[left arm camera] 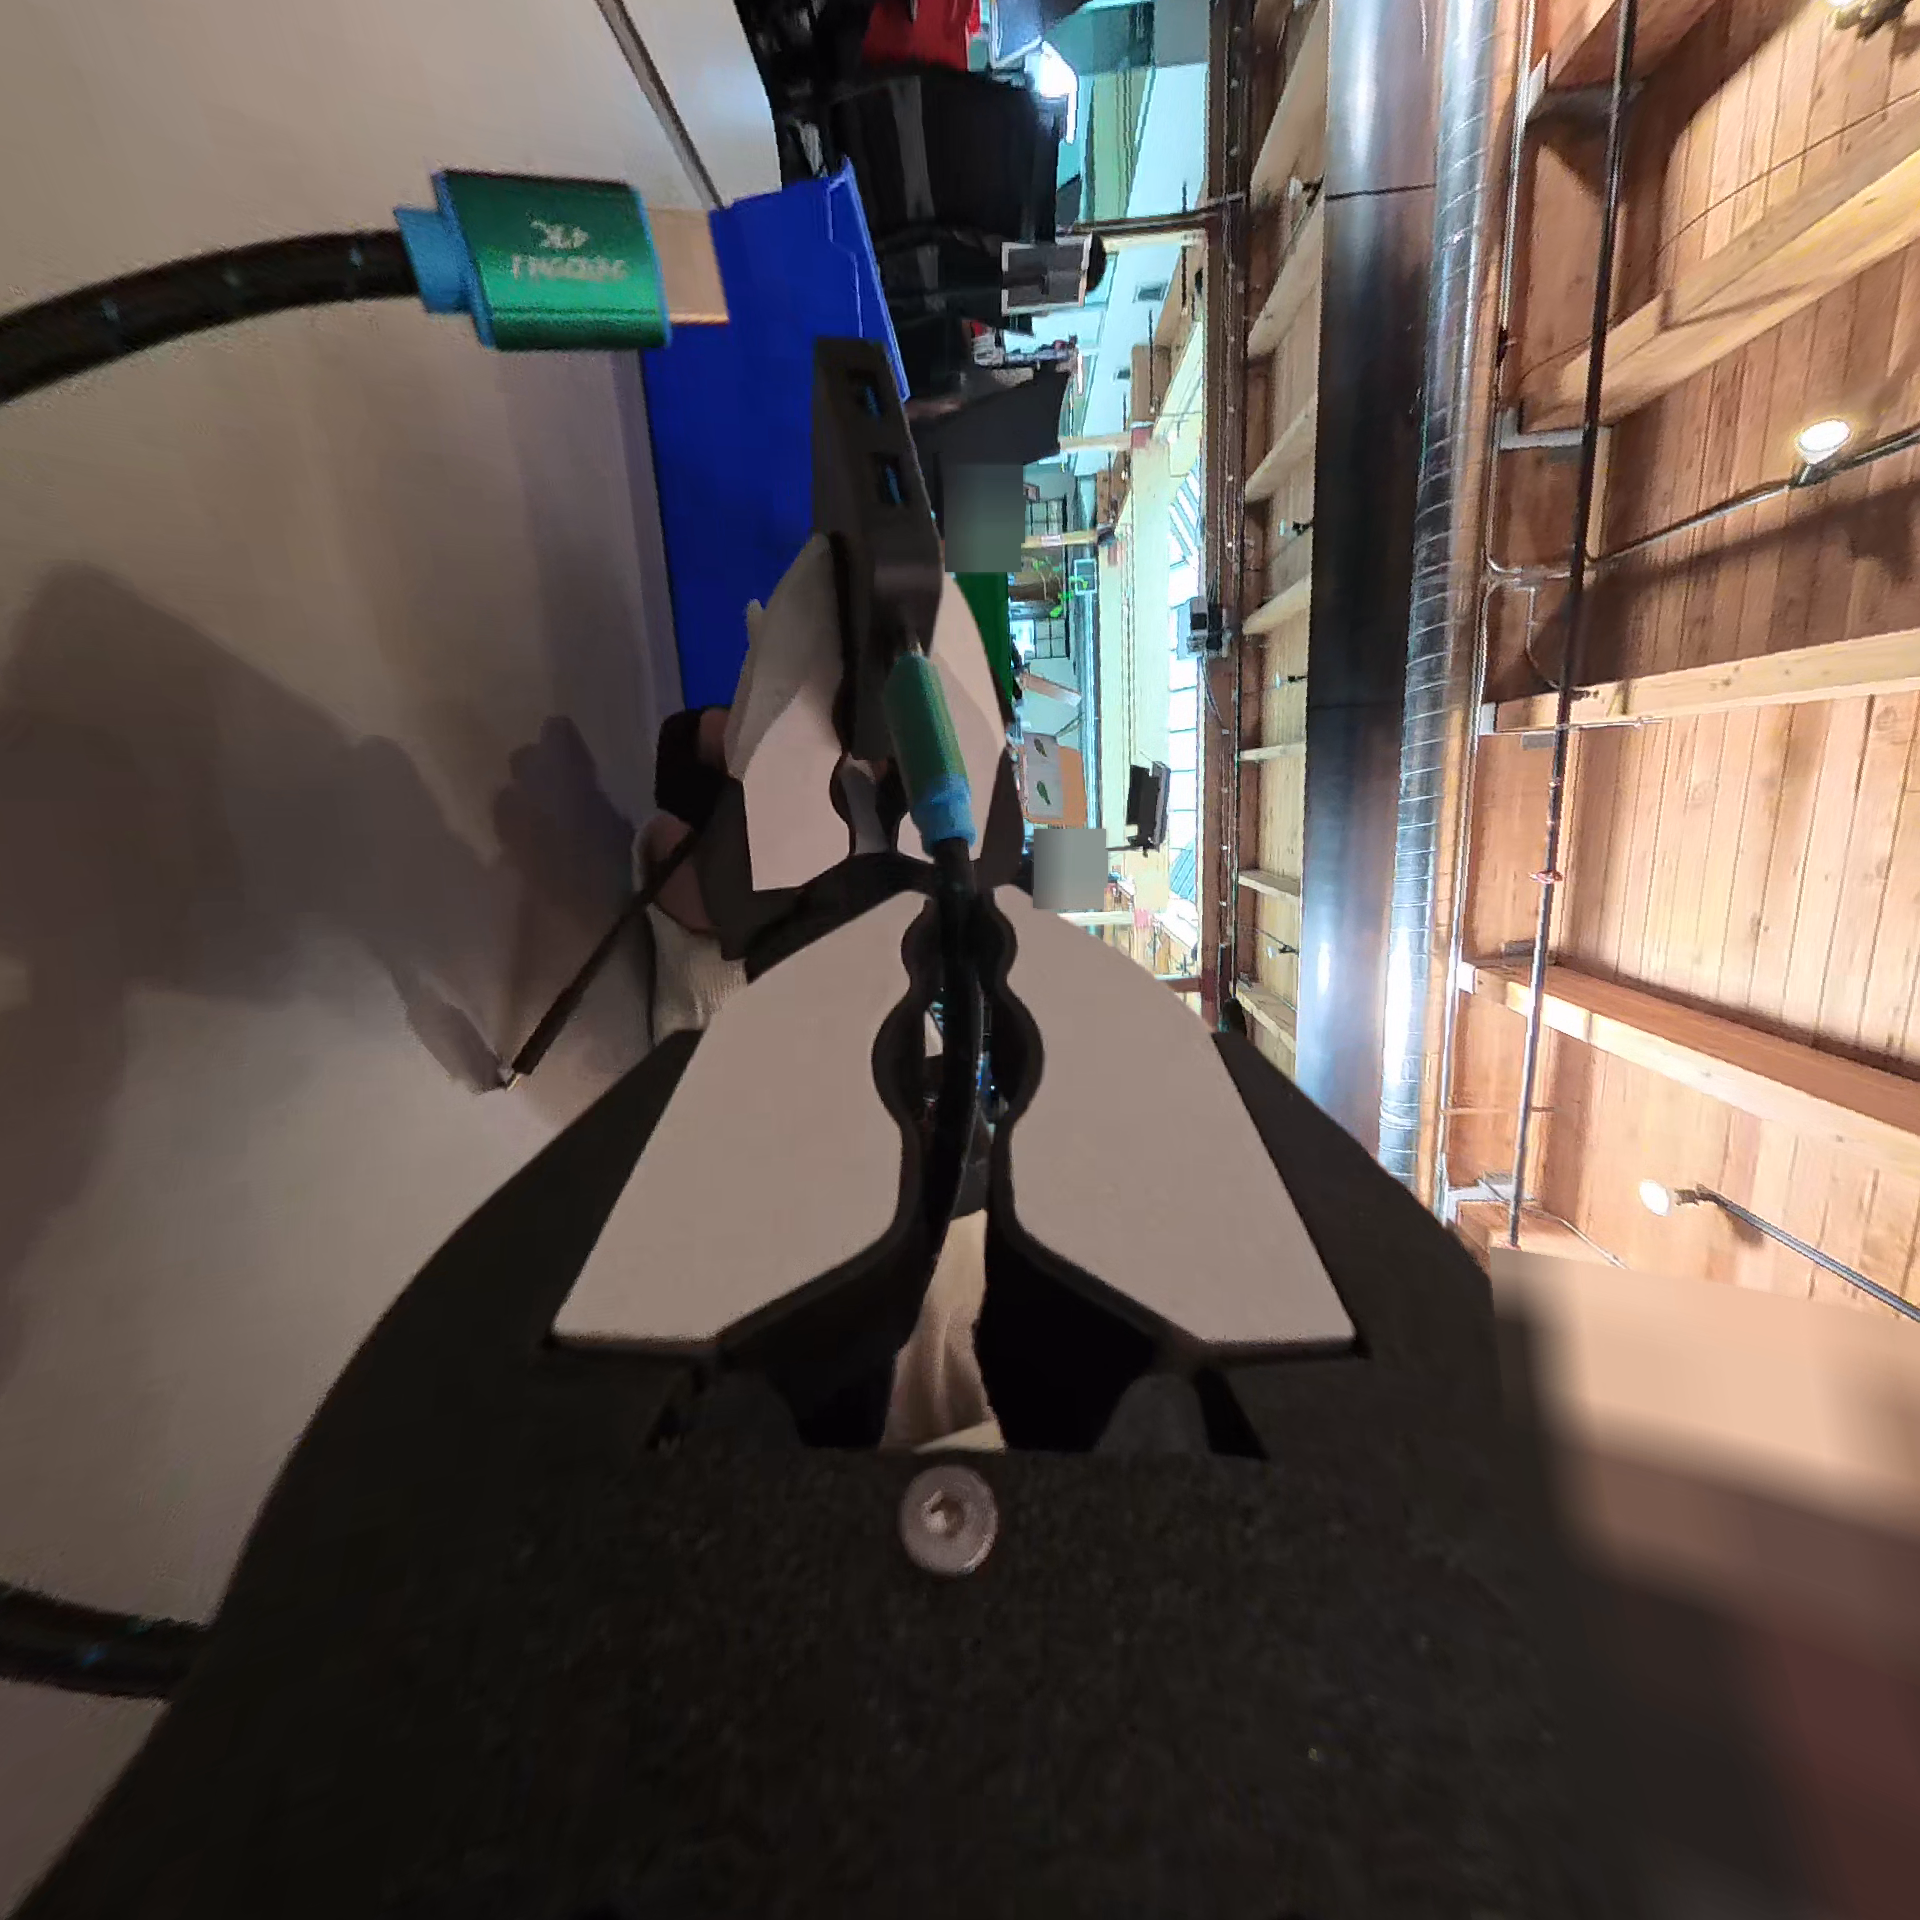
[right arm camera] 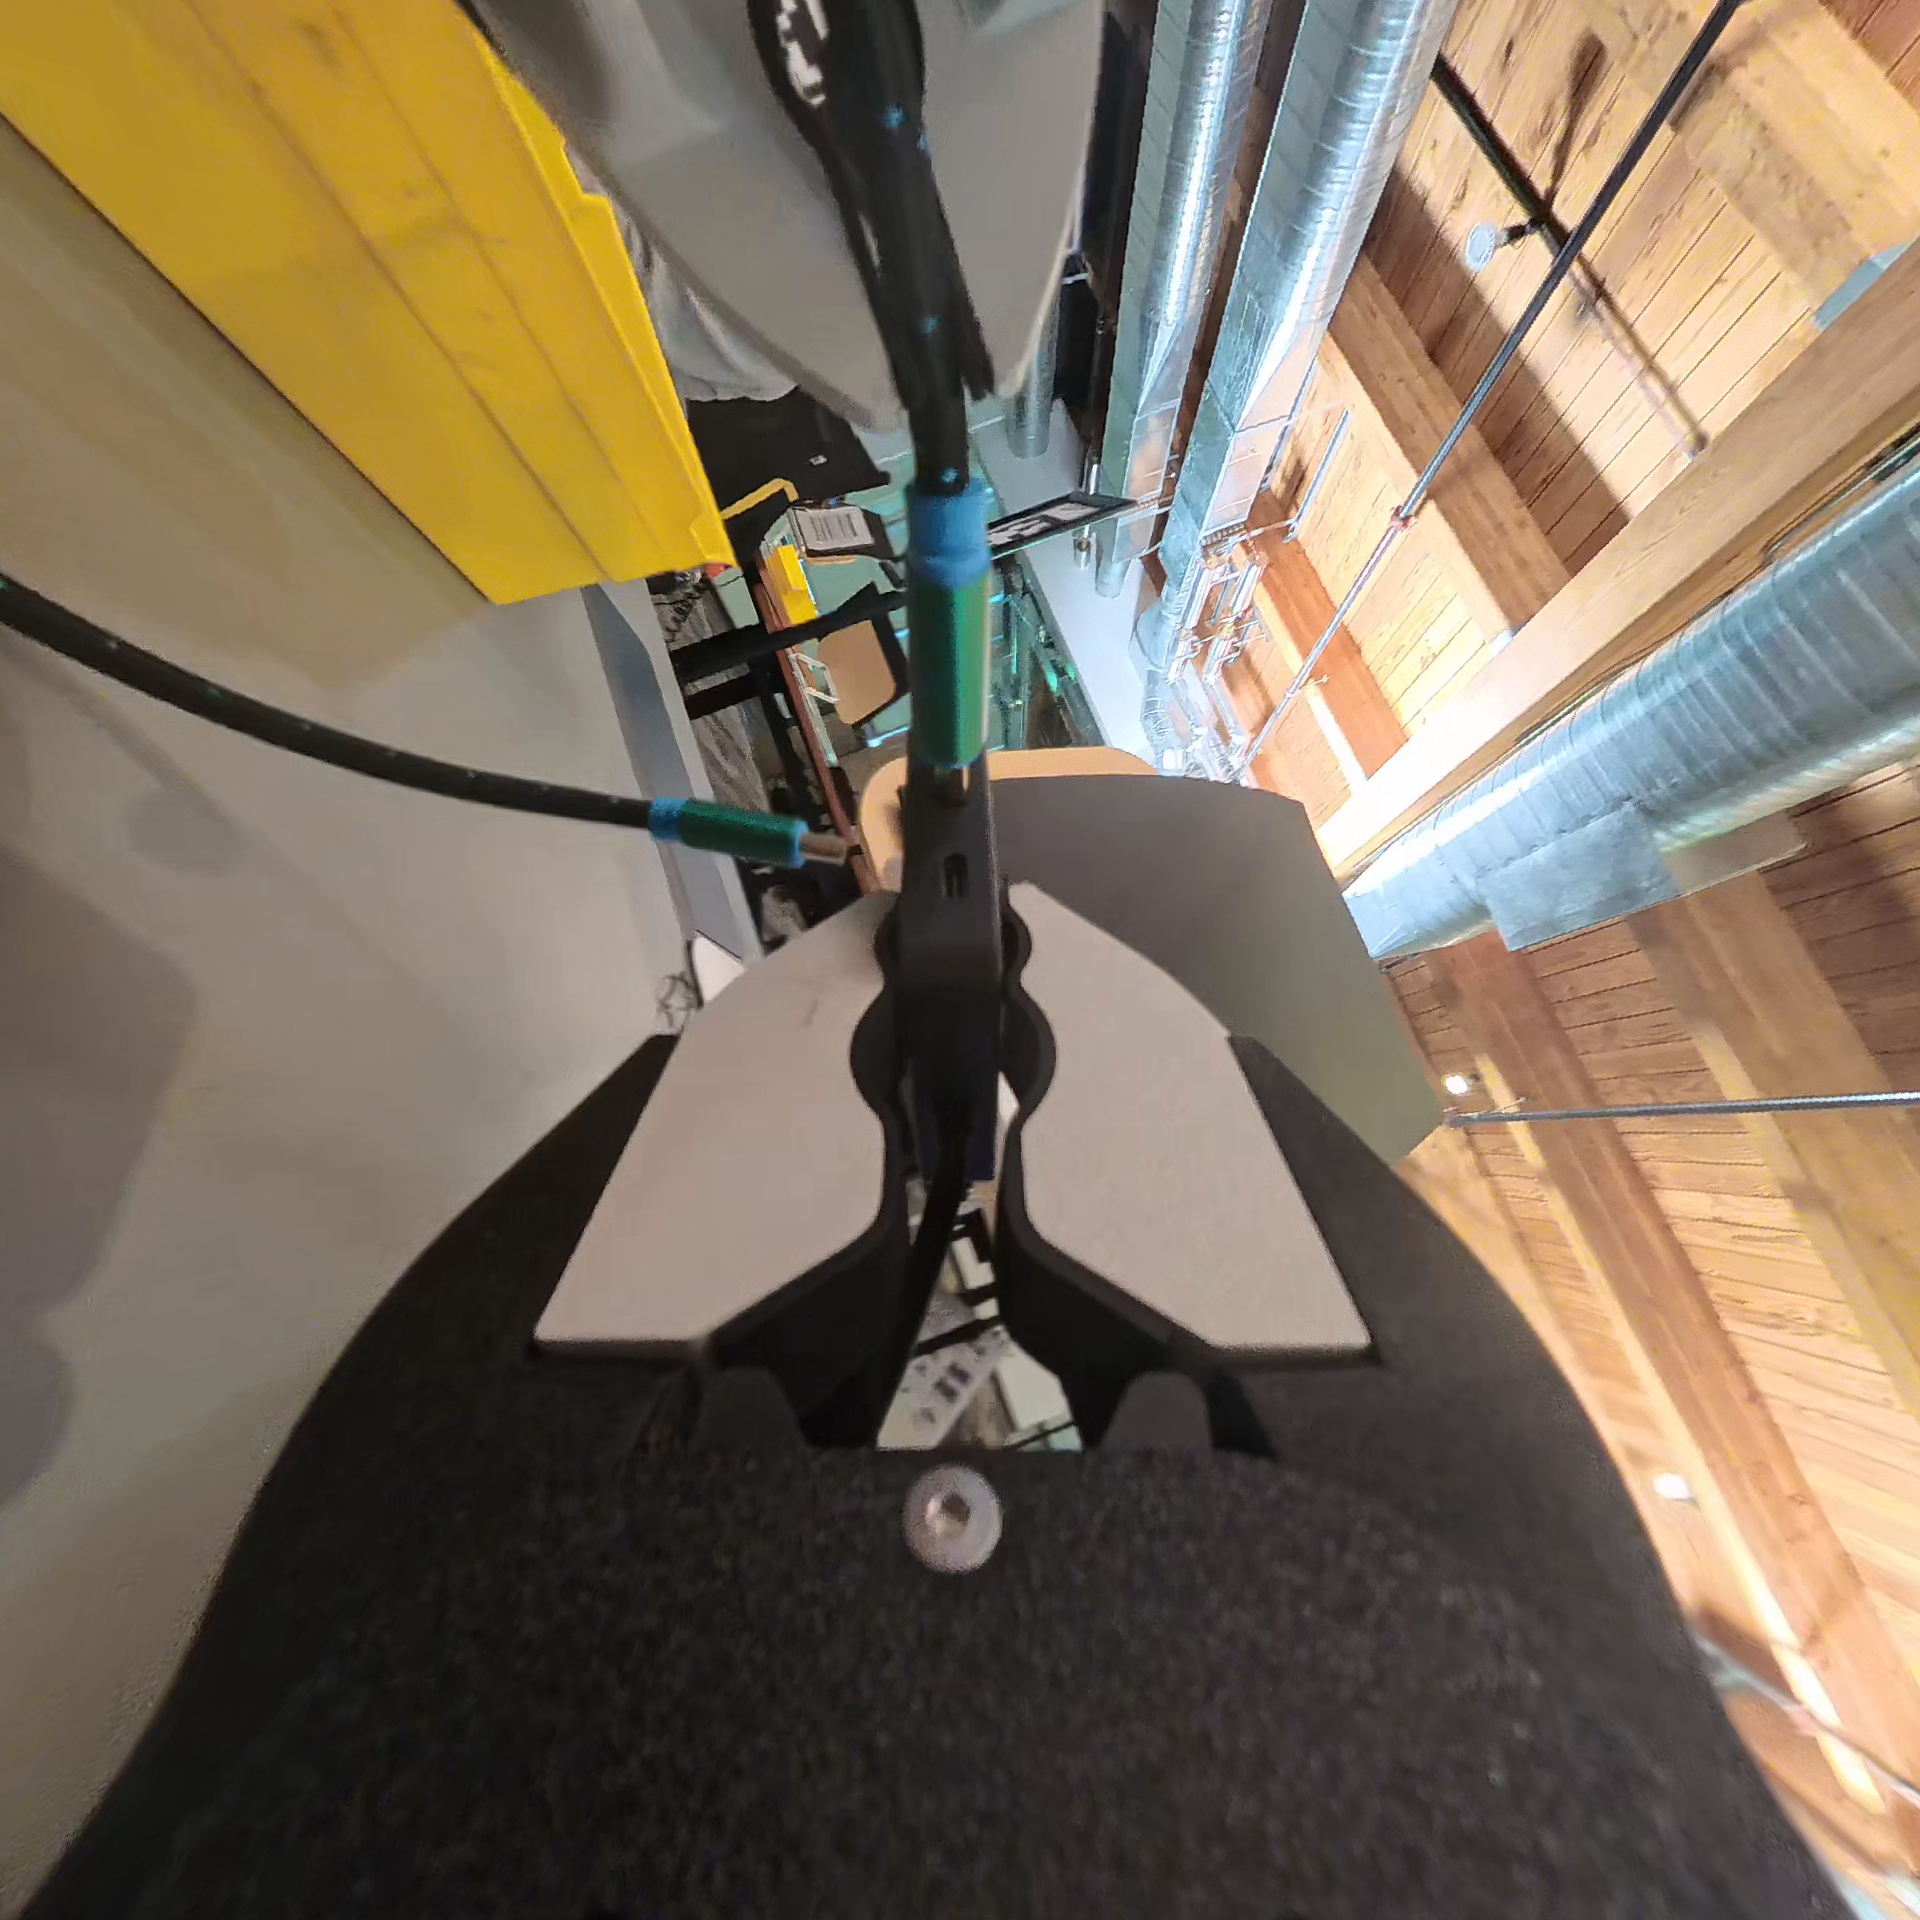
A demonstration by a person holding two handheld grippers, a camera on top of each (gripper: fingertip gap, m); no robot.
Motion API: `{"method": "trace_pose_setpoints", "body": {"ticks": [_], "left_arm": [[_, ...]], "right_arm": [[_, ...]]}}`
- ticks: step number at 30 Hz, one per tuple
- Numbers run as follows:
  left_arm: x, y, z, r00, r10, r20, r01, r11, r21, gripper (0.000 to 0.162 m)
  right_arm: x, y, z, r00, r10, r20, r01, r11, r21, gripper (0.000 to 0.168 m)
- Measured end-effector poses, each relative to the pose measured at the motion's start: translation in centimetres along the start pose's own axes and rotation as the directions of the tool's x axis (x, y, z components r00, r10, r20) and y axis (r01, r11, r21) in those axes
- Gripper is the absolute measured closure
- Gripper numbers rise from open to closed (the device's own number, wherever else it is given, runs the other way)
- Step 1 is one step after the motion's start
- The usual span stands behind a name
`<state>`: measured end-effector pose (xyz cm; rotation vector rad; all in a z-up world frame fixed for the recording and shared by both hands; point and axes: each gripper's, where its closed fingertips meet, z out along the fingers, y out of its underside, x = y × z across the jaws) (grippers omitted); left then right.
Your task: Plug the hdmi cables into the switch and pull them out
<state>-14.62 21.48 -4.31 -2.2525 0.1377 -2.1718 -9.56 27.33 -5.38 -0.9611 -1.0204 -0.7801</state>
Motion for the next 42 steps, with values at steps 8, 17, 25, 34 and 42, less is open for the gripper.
{"method": "trace_pose_setpoints", "body": {"ticks": [8, 17, 25, 34, 42], "left_arm": [[-0.2, 0.3, -0.4, 0.989, 0.099, 0.109, -0.091, 0.993, -0.080, 0.156], [-0.1, -0.6, -0.8, 0.971, 0.188, 0.148, -0.183, 0.982, -0.048, 0.156], [-0.2, -1.3, -0.8, 0.912, 0.345, 0.222, -0.366, 0.929, 0.059, 0.156], [-0.5, -1.5, 0.2, 0.864, 0.418, 0.282, -0.462, 0.880, 0.112, 0.156], [-0.7, -1.6, -0.1, 0.830, 0.478, 0.286, -0.510, 0.859, 0.043, 0.156]], "right_arm": [[-0.5, -0.5, 0.0, 0.999, 0.044, 0.027, -0.044, 0.999, 0.007, 0.155], [-0.6, -0.4, -0.1, 0.994, 0.098, 0.051, -0.098, 0.995, -0.009, 0.155], [-0.6, -0.3, 0.1, 0.996, 0.083, 0.041, -0.082, 0.996, -0.033, 0.155], [-0.7, 0.4, 0.2, 0.996, 0.079, 0.045, -0.076, 0.995, -0.068, 0.155], [-1.2, 0.0, 0.2, 0.993, 0.091, 0.079, -0.086, 0.995, -0.057, 0.155]]}}
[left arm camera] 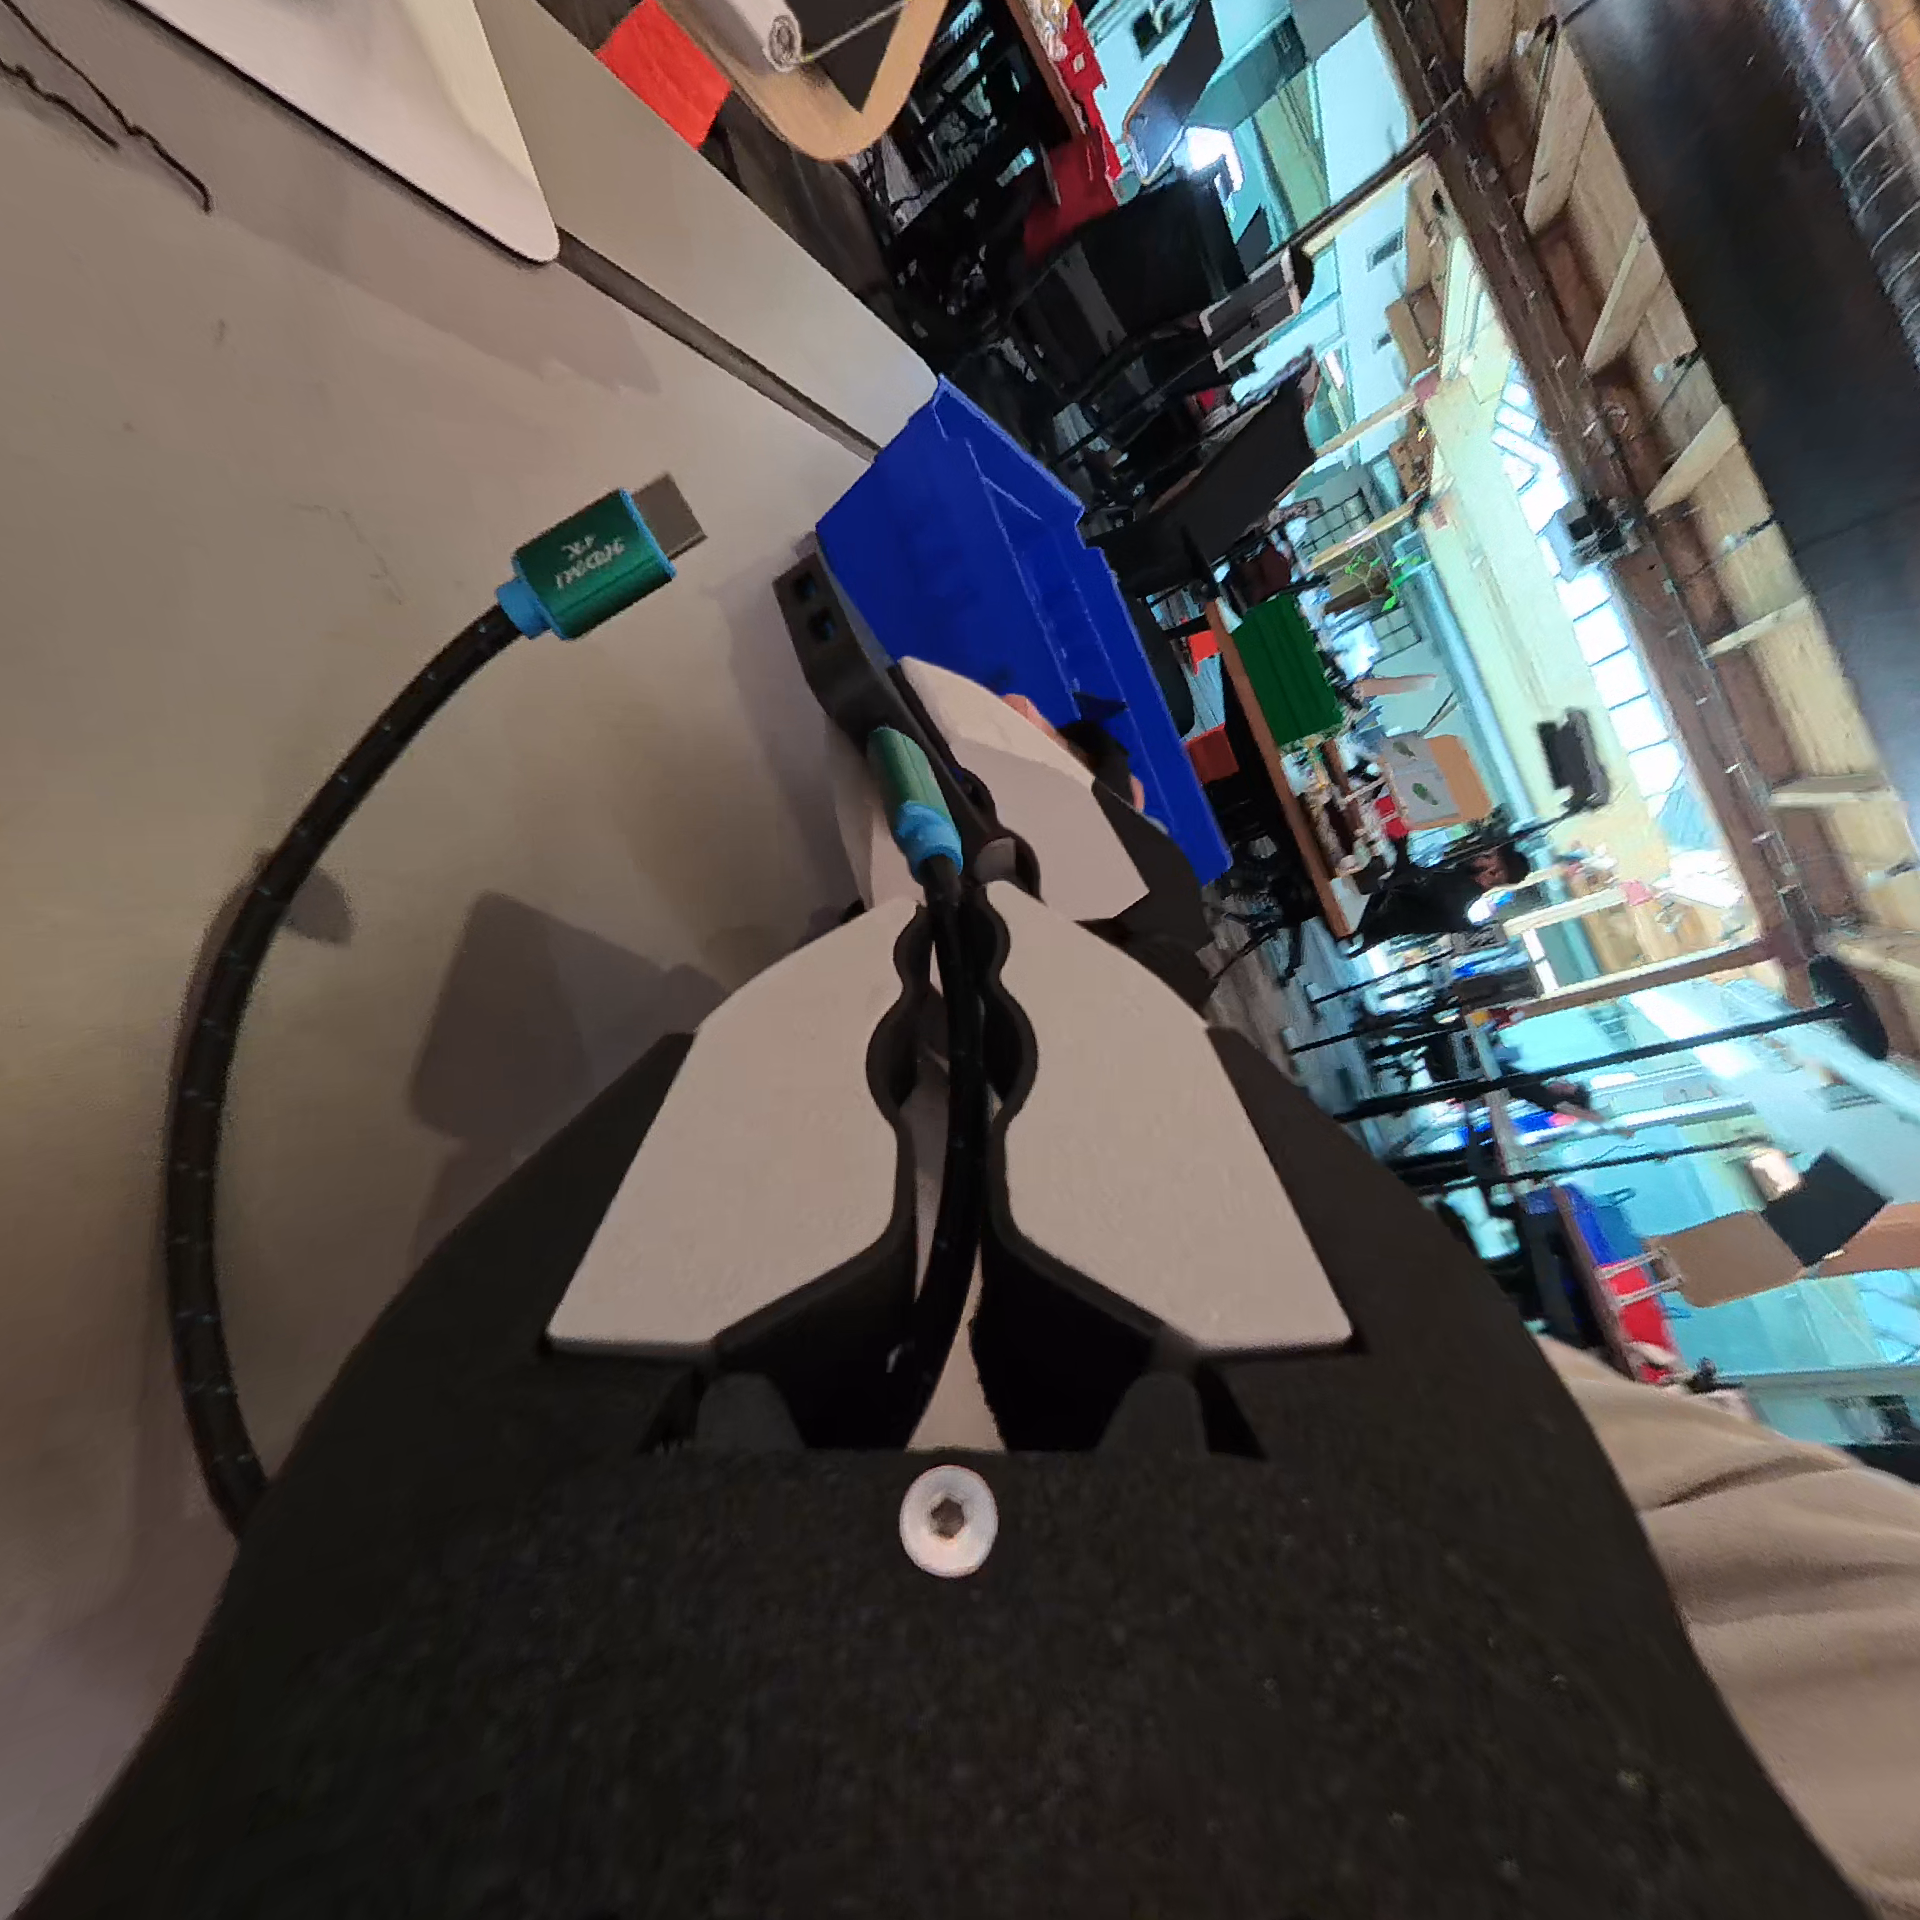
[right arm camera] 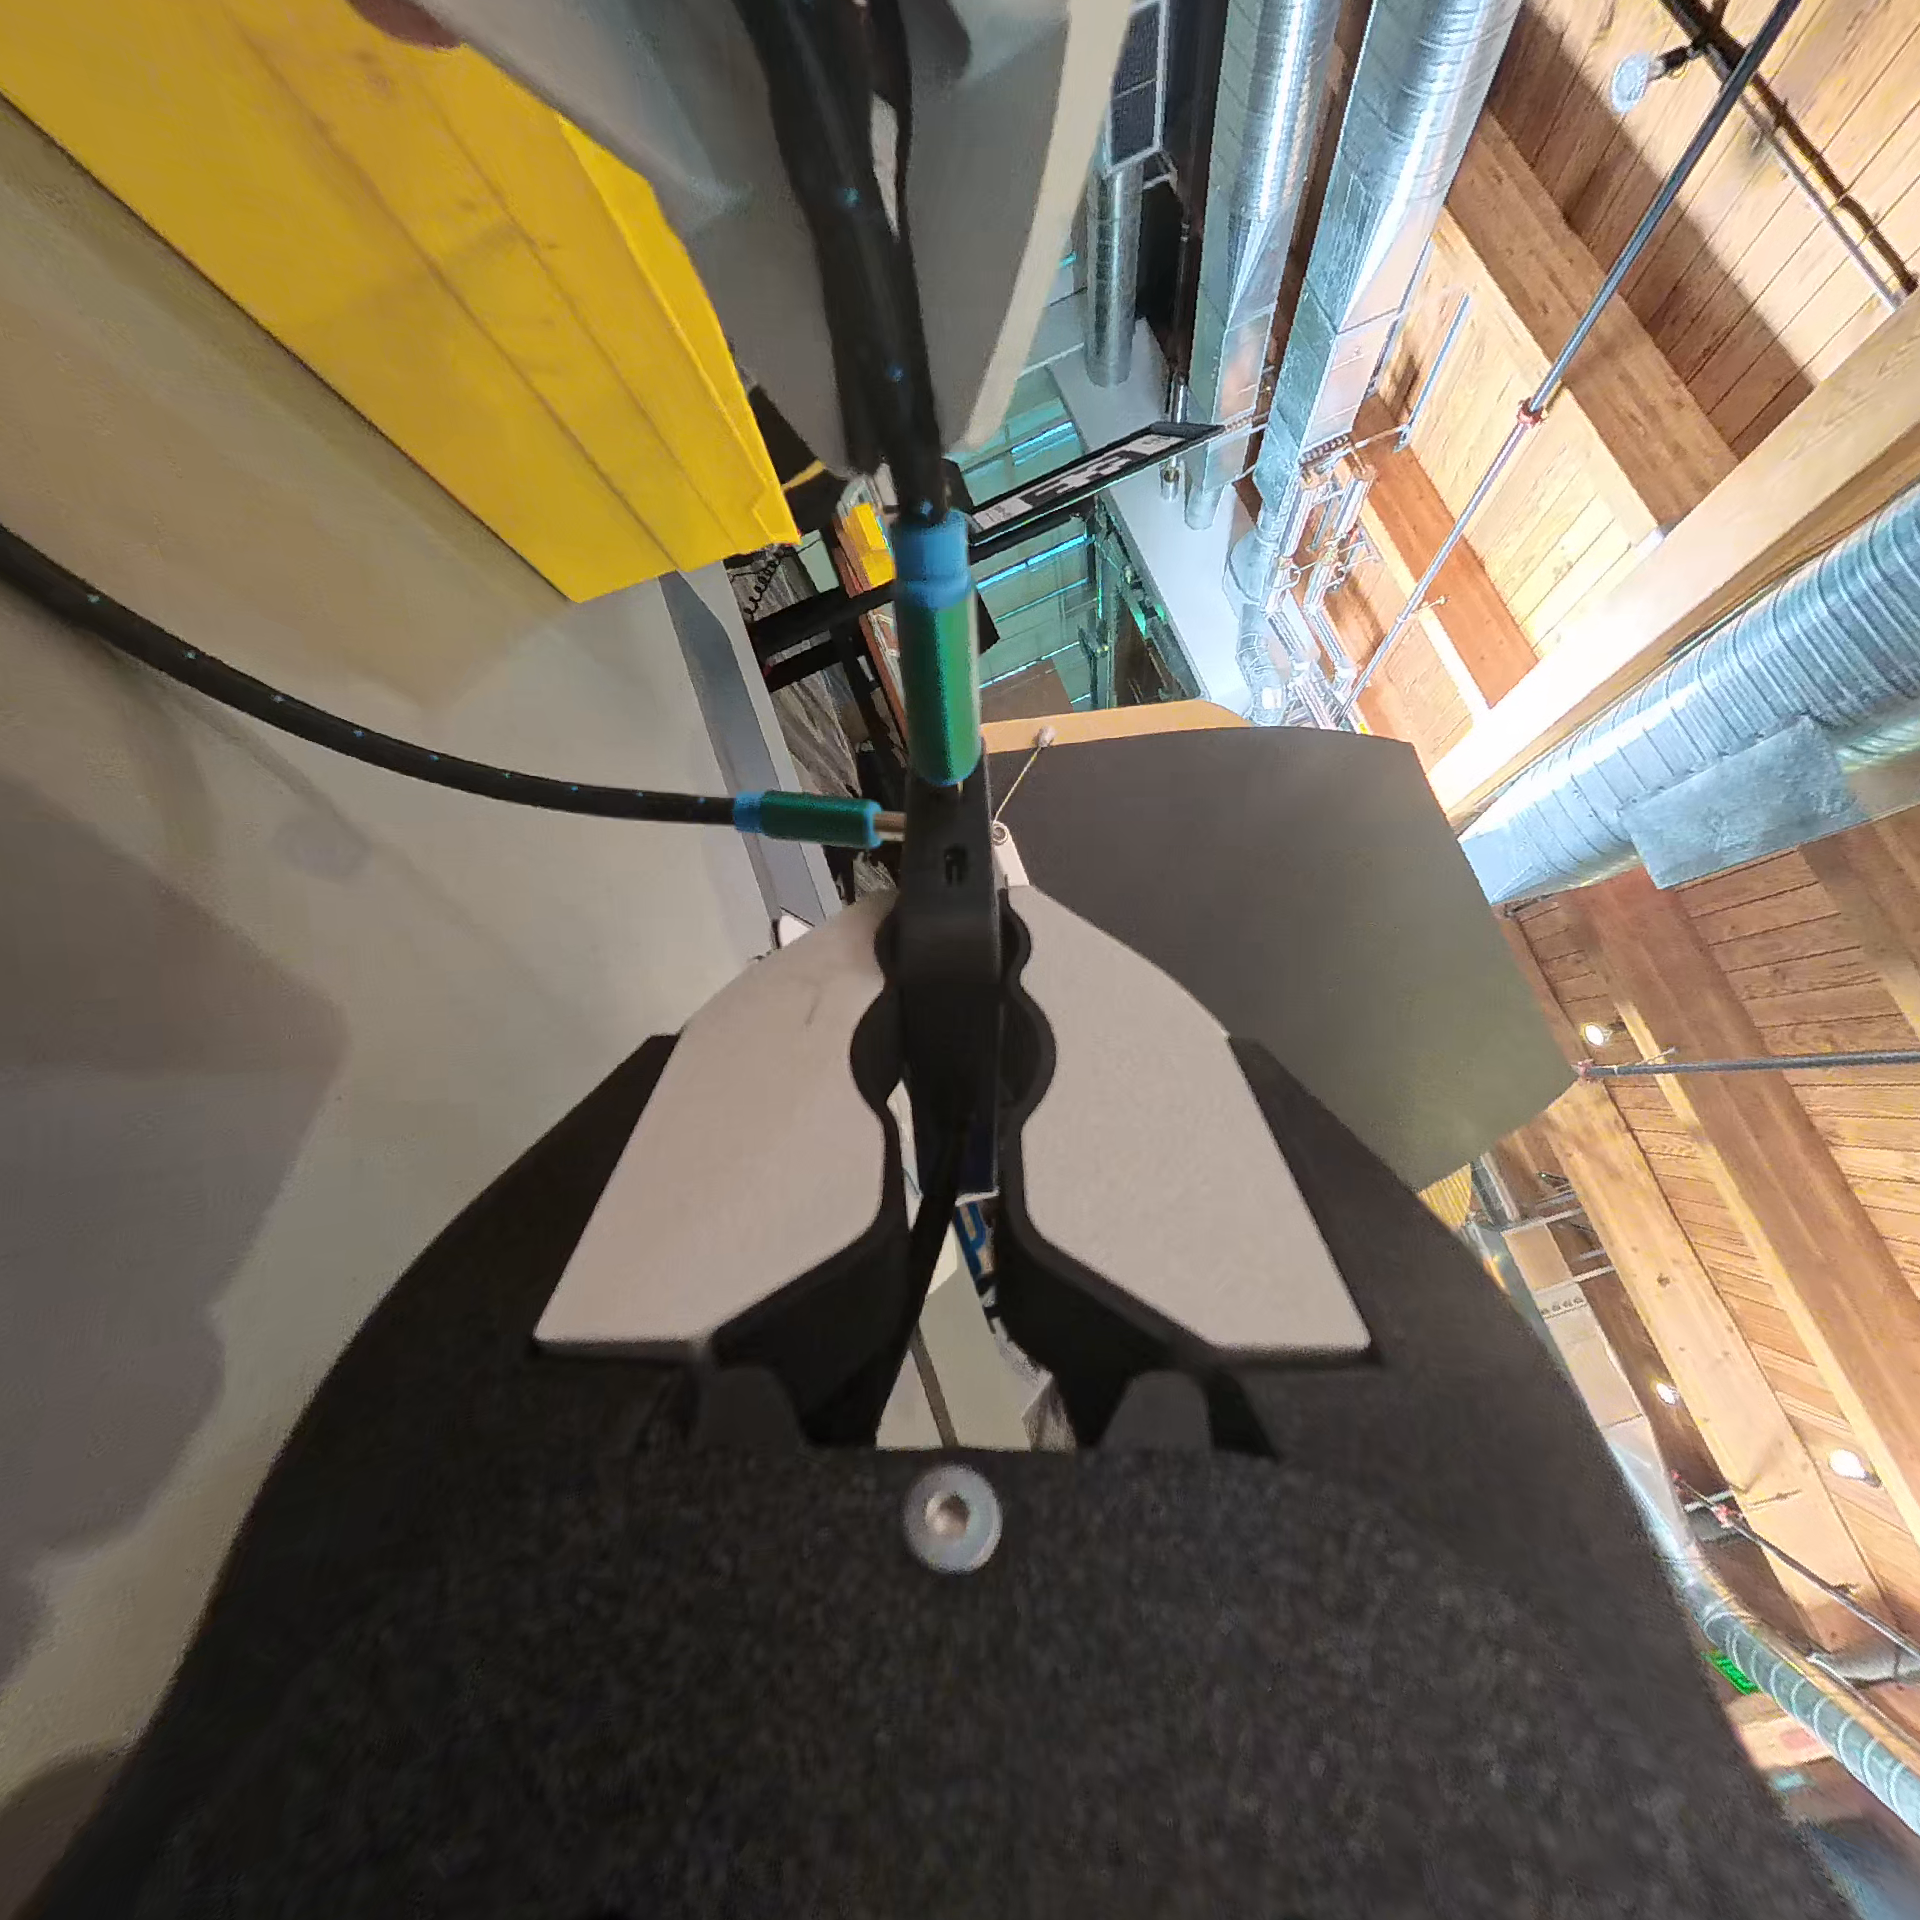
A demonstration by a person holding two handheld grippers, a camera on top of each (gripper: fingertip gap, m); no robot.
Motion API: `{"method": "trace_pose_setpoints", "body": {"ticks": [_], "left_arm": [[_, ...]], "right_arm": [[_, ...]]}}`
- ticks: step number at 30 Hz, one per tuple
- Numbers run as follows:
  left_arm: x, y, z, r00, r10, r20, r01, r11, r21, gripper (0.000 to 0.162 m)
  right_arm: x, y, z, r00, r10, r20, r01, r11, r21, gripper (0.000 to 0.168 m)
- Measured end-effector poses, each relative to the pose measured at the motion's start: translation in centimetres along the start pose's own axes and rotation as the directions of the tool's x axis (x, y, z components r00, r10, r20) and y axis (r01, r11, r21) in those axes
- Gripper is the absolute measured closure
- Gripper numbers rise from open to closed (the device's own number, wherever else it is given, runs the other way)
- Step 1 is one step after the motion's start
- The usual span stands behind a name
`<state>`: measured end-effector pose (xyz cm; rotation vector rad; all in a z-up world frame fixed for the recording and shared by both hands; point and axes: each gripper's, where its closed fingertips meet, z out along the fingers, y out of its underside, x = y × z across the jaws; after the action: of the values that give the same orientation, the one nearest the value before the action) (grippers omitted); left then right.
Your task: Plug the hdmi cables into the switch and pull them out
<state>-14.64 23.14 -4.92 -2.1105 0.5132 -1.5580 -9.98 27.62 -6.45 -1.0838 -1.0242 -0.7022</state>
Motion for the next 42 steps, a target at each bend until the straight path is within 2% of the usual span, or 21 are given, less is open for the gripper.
{"method": "trace_pose_setpoints", "body": {"ticks": [4, 8, 10, 14, 16, 19, 22, 33, 37, 42], "left_arm": [[0.1, 0.3, 0.0, 0.969, 0.236, 0.069, -0.235, 0.972, -0.018, 0.155], [-0.3, 0.2, 0.1, 0.880, 0.441, 0.175, -0.438, 0.897, -0.060, 0.155], [-0.5, 0.1, 0.1, 0.797, 0.556, 0.236, -0.547, 0.830, -0.109, 0.155], [-0.7, -0.1, 0.1, 0.562, 0.757, 0.333, -0.729, 0.644, -0.234, 0.155], [-1.0, -0.2, 0.2, 0.465, 0.804, 0.370, -0.767, 0.574, -0.285, 0.155], [-1.4, -0.4, 0.4, 0.381, 0.829, 0.408, -0.783, 0.525, -0.335, 0.155], [-1.3, -0.5, 0.6, 0.383, 0.829, 0.409, -0.781, 0.526, -0.337, 0.155], [-0.9, -0.4, 0.4, 0.503, 0.810, 0.301, -0.744, 0.583, -0.326, 0.155], [-1.0, -0.7, 0.2, 0.508, 0.806, 0.303, -0.744, 0.588, -0.316, 0.155], [-1.4, -0.7, 0.7, 0.549, 0.777, 0.308, -0.710, 0.628, -0.318, 0.154]], "right_arm": [[-0.2, -0.3, -0.1, 0.998, 0.052, 0.027, -0.053, 0.998, 0.027, 0.154], [-0.6, -0.2, 0.0, 0.994, 0.091, 0.054, -0.092, 0.996, 0.015, 0.155], [-0.8, -0.1, 0.1, 0.992, 0.105, 0.069, -0.106, 0.994, 0.005, 0.155], [-0.9, -0.1, 0.1, 0.990, 0.116, 0.078, -0.117, 0.993, 0.000, 0.155], [-1.0, -0.1, 0.1, 0.990, 0.116, 0.079, -0.116, 0.993, -0.005, 0.154], [-1.0, 0.1, 0.1, 0.990, 0.115, 0.080, -0.114, 0.993, -0.019, 0.155], [-0.7, 0.2, 0.0, 0.993, 0.103, 0.064, -0.102, 0.994, -0.024, 0.154], [-0.1, -0.7, -0.5, 0.998, 0.053, 0.036, -0.053, 0.999, -0.002, 0.156], [-0.2, -1.0, -0.4, 0.995, 0.093, 0.045, -0.092, 0.996, -0.015, 0.156], [-0.5, 0.0, 0.2, 0.997, 0.044, 0.056, -0.042, 0.998, -0.035, 0.155]]}}
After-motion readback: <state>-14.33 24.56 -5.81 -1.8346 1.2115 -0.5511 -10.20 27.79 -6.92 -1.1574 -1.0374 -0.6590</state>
